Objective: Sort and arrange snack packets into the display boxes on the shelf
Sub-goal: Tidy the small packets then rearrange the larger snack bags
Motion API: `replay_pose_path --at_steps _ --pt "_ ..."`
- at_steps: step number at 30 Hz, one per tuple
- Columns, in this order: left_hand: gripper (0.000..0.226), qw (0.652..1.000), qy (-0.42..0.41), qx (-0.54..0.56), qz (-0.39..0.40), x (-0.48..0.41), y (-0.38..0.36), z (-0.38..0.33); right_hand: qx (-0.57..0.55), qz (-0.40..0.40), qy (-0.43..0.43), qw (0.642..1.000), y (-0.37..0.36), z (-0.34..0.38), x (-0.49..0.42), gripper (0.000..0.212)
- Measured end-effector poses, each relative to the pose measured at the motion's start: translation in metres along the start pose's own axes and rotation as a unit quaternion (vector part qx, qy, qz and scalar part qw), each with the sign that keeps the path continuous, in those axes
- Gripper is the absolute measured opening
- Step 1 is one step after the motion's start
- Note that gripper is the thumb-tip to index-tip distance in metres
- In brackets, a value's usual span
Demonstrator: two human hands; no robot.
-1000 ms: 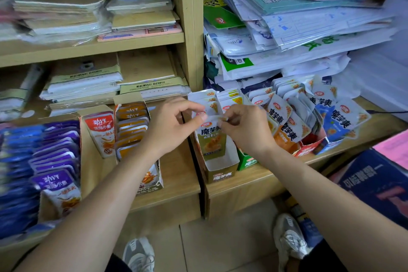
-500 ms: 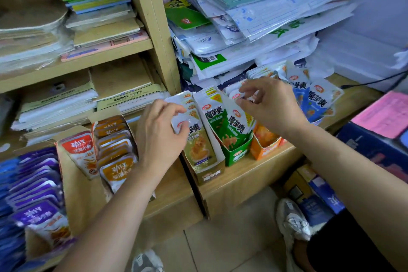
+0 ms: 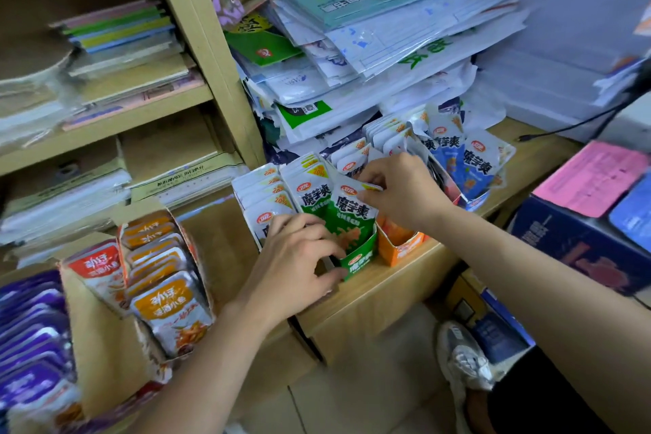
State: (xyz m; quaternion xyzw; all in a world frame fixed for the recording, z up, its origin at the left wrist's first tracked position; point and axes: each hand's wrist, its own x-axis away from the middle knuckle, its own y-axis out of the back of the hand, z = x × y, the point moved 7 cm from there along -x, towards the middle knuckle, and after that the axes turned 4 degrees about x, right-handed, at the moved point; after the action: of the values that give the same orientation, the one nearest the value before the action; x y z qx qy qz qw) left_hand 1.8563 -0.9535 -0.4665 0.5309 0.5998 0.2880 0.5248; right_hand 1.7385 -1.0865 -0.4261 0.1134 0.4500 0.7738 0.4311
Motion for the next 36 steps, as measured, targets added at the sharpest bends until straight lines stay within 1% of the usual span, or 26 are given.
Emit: replay_pose_path --at_steps 3,5,6,8,9,10,12,13,15,18,20,21,24,29,31,34,36 --pt "0.022 1.000 -0.005 0.013 0.004 0.000 0.001 0.002 -0.040 -0.017 0.029 0.999 0.013 0.009 0.002 0.012" --pt "0.023 0.999 -0.014 0.024 -0.024 -0.001 0.007 -0.001 -0.065 -0.021 0.044 0.997 0.019 0.013 0.003 0.013" --pt "0.021 0.997 -0.014 0.042 -0.061 -0.003 0.014 -0.003 -0.071 -0.020 0.053 0.996 0.020 0.015 0.003 0.013" --pt "0.019 0.983 0.013 0.091 -0.162 -0.004 0.034 0.000 -0.074 -0.003 0.073 0.995 0.018 0.015 0.001 0.014" --pt "0.016 0.974 0.037 0.112 -0.195 -0.005 0.042 0.005 -0.076 0.013 0.078 0.994 0.016 0.015 0.000 0.014" --pt "0.016 0.967 0.064 0.132 -0.207 -0.007 0.046 0.012 -0.076 0.028 0.082 0.993 0.012 0.014 -0.001 0.014" --pt "0.032 0.966 0.102 0.157 -0.180 -0.012 0.045 0.021 -0.073 0.055 0.091 0.992 0.005 0.012 -0.001 0.014" --pt "0.034 0.969 0.107 0.156 -0.158 -0.015 0.041 0.022 -0.071 0.066 0.099 0.990 0.002 0.013 0.001 0.015" --pt "0.030 0.972 0.114 0.152 -0.138 -0.018 0.036 0.021 -0.067 0.071 0.109 0.989 -0.002 0.015 0.003 0.017" --pt "0.015 0.963 0.150 0.168 -0.149 -0.019 0.035 0.031 -0.070 0.013 0.090 0.993 0.007 0.010 0.005 0.020" --pt "0.012 0.958 0.167 0.177 -0.151 -0.020 0.036 0.038 -0.060 -0.019 0.074 0.995 0.013 0.004 0.007 0.022" --pt "0.011 0.957 0.174 0.175 -0.154 -0.020 0.037 0.041 -0.059 -0.019 0.072 0.996 0.013 0.003 0.009 0.024" --pt "0.008 0.954 0.165 0.171 -0.181 -0.021 0.043 0.041 -0.058 0.004 0.067 0.996 0.009 -0.001 0.016 0.031" --pt "0.008 0.948 0.137 0.169 -0.233 -0.024 0.052 0.037 -0.064 0.023 0.043 0.997 0.003 -0.008 0.015 0.028" --pt "0.009 0.947 0.132 0.165 -0.244 -0.026 0.054 0.036 -0.053 0.030 0.037 0.997 -0.007 -0.008 0.013 0.033" --pt "0.011 0.945 0.123 0.130 -0.272 -0.027 0.058 0.035 -0.009 -0.005 0.023 1.000 -0.018 -0.006 0.010 0.035" --pt "0.011 0.941 0.120 0.120 -0.293 -0.026 0.063 0.035 -0.014 -0.025 0.022 0.999 -0.021 -0.003 0.005 0.023"
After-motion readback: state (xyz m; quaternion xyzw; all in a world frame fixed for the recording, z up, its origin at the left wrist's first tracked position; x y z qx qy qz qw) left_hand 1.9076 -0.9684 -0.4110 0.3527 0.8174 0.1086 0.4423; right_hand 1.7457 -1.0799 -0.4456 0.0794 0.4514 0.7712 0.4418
